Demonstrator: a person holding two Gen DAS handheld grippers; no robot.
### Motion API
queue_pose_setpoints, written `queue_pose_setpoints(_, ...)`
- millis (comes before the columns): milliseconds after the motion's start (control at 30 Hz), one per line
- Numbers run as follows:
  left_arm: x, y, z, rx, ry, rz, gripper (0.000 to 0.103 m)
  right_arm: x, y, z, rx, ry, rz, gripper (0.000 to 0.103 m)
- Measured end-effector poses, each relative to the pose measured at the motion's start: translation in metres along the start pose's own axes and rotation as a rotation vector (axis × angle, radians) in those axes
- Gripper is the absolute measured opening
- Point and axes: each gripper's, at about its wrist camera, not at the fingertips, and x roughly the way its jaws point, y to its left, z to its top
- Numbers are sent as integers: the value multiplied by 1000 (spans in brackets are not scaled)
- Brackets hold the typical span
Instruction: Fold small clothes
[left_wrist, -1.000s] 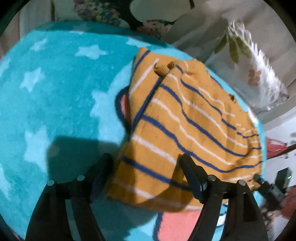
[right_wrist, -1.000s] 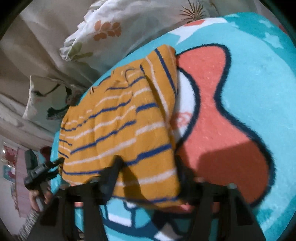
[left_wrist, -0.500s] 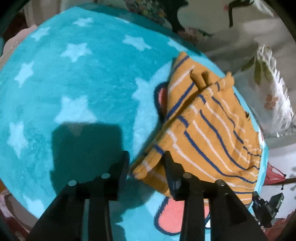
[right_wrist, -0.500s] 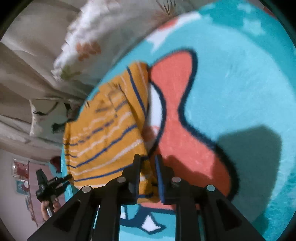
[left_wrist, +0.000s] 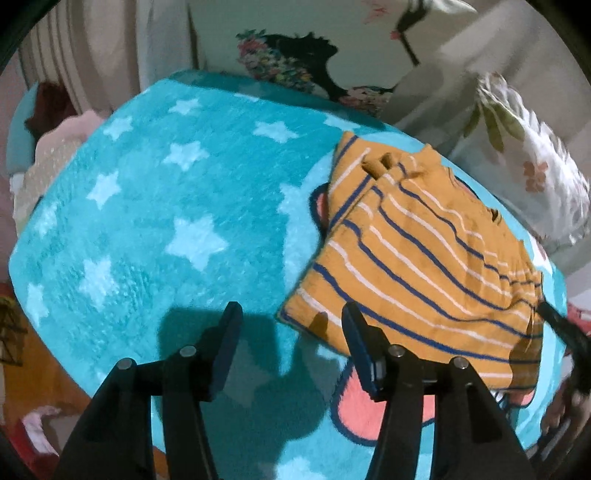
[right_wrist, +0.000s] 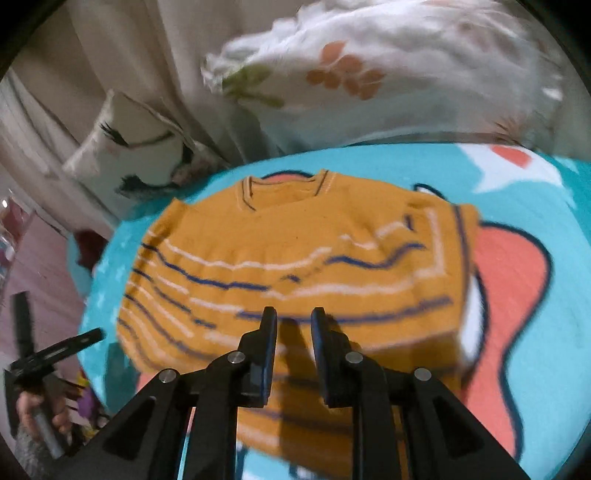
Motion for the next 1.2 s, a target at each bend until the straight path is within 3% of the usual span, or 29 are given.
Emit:
queue_pose_setpoints(167, -2, 5, 4, 34, -24, 8, 61, 51, -7, 15, 18, 95, -80, 21)
queue_pose_setpoints(300, 1, 25, 11, 16, -14, -4, 63, 56, -7, 25, 76, 141, -106, 23)
queue_pose_setpoints(433, 2, 49, 19, -20, -15, -27, 67, 35, 20, 37, 82, 68, -176, 37)
queue_pose_setpoints(567, 6, 68, 27, -41, -10, -49, 67, 27, 79, 46, 13, 22, -86, 42)
queue_pose_setpoints(700, 7, 79, 31, -42, -10, -67, 67, 57, 150, 42, -80, 80, 45, 49)
queue_pose_setpoints(867, 2, 95, 28, -45, -13, -78, 67, 111, 216, 31, -165, 151, 70, 51)
queue_pose_setpoints(900, 1, 99, 27, -49, -12, -80, 67, 120, 224, 31, -168, 161, 68, 55)
queue_pose_setpoints(1000, -1, 112, 22, -67, -8, -85, 67, 154, 247, 29, -183, 195, 16, 59)
queue_pose_setpoints(1200, -2, 132, 15, -95, 4, -80, 68, 193, 284, 14, -274, 179, -252, 64)
